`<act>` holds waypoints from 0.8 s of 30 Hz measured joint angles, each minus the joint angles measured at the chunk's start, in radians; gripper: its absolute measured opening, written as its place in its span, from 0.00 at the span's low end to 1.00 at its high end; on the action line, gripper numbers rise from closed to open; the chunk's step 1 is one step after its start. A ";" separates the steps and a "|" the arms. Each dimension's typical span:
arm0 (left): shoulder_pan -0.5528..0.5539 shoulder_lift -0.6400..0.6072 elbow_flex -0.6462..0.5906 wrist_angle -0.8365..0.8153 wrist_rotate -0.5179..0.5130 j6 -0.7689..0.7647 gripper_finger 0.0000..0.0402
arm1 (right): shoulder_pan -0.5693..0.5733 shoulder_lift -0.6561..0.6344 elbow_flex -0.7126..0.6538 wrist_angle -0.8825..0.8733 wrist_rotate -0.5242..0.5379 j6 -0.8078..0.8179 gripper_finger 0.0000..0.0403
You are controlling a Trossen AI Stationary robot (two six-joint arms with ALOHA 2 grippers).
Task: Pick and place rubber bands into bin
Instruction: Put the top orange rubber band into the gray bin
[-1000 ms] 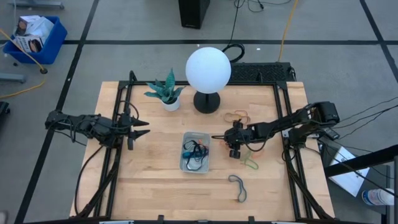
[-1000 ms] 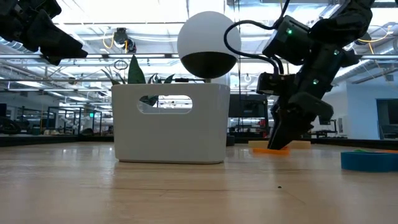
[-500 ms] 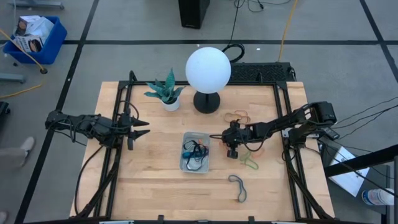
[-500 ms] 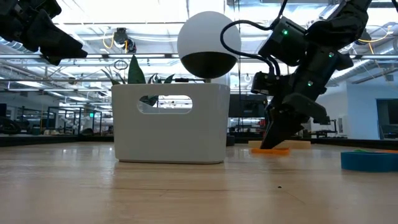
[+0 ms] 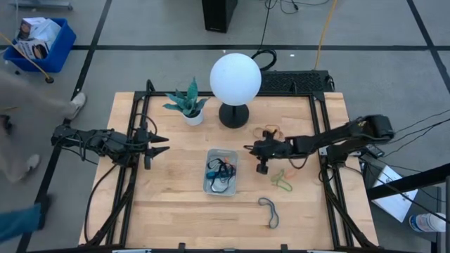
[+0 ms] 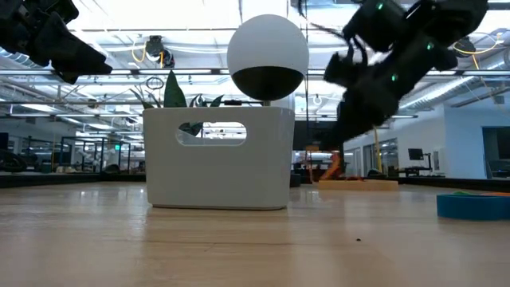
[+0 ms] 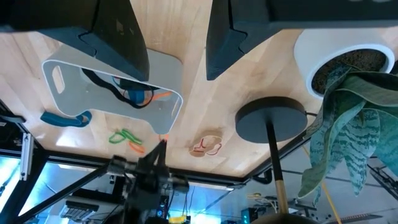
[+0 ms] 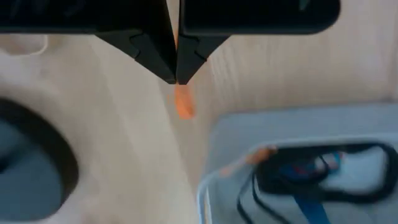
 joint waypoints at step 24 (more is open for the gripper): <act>0.000 0.000 0.000 0.002 0.001 -0.001 0.41 | -0.019 -0.351 0.037 0.457 -0.112 -0.179 0.00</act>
